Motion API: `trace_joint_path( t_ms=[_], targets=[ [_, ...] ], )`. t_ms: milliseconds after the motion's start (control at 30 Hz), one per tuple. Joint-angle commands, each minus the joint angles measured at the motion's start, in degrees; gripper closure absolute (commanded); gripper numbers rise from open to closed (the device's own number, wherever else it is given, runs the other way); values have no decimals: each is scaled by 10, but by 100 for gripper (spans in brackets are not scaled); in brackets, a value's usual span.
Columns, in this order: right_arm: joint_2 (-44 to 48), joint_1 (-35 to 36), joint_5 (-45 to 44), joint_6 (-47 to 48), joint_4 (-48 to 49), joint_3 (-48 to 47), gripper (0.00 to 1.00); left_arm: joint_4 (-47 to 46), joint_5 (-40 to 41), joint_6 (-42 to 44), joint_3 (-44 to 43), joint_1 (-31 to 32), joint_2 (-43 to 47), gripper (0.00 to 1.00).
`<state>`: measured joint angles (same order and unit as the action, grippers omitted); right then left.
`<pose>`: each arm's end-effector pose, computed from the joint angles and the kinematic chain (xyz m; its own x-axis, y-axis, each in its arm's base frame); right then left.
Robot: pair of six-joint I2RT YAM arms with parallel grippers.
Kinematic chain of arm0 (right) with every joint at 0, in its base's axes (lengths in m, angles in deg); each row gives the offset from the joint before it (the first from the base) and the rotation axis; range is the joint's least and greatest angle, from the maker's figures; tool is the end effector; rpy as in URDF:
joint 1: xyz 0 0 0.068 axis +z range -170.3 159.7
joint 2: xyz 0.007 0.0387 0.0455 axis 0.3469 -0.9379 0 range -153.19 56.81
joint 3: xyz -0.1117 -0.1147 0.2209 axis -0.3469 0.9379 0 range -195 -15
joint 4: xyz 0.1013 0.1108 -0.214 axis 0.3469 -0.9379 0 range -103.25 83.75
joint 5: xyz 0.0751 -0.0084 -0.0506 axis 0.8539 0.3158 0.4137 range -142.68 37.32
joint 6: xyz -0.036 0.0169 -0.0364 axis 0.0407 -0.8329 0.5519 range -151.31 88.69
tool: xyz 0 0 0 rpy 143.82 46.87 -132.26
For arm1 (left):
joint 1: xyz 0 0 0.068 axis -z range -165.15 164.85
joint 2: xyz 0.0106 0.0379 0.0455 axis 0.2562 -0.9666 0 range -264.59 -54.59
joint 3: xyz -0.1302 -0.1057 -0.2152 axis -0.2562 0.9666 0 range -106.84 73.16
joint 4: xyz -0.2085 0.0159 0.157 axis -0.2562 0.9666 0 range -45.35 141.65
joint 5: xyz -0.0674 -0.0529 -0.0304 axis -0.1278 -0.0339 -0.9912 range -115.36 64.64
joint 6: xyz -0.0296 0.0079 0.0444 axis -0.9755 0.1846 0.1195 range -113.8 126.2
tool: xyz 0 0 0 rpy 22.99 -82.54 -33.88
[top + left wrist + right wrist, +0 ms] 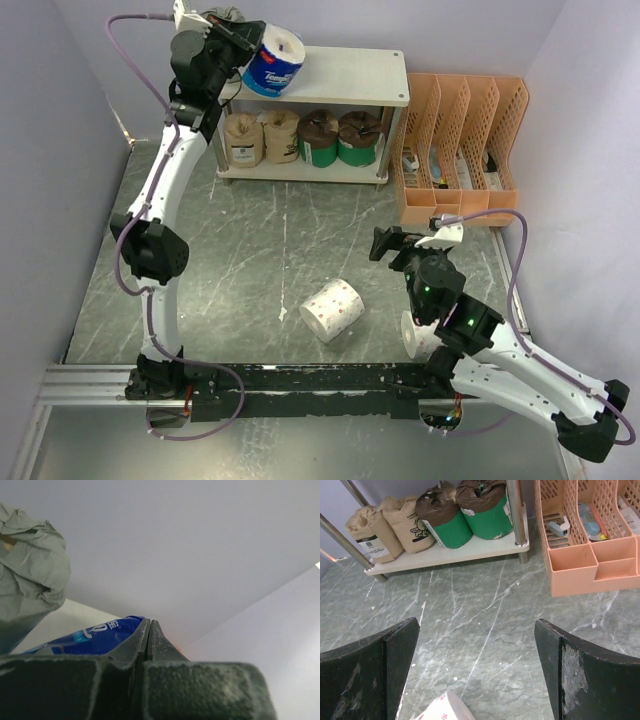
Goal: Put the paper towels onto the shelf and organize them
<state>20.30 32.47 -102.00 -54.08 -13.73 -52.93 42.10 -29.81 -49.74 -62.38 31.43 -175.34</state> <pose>0.1111 0.1013 0.3264 -0.0832 0.3073 -0.9480 -0.0332 0.9499 0.3109 0.4602 -0.1400 0.4937 -0.1345 -0.8217 -0.5538 0.4358 0.4529 -0.7778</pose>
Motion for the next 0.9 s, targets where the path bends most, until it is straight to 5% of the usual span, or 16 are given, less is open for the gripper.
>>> trace_joint_path(
  t_ms=[0,367,633,767,867],
  targets=[
    [-10,-8,-11,26,24,-22,0,-87,15,0,-36,-1,-33,93],
    [-64,-38,26,60,72,-17,0,-185,48,38,-67,4,-99,93],
    [-85,-88,84,49,91,-5,0,-252,60,140,-61,27,-127,93],
    [-89,-103,100,43,95,2,0,-281,54,181,-43,28,-124,77],
    [-87,-109,102,37,101,8,0,-294,40,207,-30,27,-104,38]
  ],
)
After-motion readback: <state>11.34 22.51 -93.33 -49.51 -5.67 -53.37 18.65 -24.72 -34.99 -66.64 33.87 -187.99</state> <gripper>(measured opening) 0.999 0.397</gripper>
